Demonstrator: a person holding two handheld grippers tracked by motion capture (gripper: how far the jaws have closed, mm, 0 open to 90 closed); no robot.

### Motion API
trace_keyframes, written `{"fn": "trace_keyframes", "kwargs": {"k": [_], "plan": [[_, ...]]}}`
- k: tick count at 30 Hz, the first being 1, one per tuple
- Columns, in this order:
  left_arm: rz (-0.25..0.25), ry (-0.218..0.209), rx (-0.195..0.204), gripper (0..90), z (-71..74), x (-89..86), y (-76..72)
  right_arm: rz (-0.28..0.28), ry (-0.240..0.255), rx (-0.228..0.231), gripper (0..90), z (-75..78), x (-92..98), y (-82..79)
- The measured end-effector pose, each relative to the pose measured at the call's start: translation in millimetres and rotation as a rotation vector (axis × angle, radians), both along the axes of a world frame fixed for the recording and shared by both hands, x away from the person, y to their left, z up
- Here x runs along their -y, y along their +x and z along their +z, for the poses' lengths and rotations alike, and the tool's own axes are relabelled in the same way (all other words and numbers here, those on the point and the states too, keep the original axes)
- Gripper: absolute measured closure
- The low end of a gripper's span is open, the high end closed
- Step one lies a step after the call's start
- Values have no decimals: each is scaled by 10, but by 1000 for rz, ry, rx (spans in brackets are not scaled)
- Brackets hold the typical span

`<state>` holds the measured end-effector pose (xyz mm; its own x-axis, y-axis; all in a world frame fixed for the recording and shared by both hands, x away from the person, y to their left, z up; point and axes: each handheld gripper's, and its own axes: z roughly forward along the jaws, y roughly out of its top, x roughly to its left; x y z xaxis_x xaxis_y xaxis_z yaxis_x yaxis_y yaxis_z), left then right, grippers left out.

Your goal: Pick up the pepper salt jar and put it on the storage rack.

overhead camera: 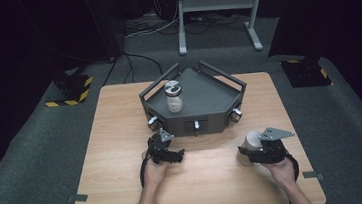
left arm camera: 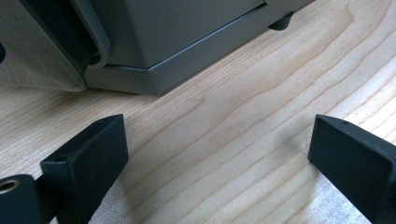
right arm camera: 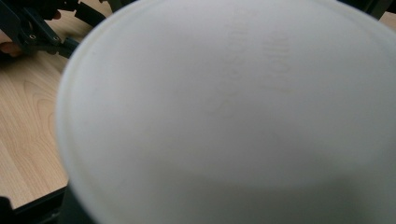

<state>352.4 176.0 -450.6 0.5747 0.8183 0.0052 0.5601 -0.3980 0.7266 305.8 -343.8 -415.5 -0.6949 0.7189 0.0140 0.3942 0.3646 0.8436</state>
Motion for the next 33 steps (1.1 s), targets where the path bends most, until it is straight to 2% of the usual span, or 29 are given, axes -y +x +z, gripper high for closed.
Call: {"fn": "trace_keyframes", "kwargs": {"k": [33], "plan": [[0, 1, 0, 49, 1, 0, 0, 33, 7, 6, 333, 381, -26, 208]]}}
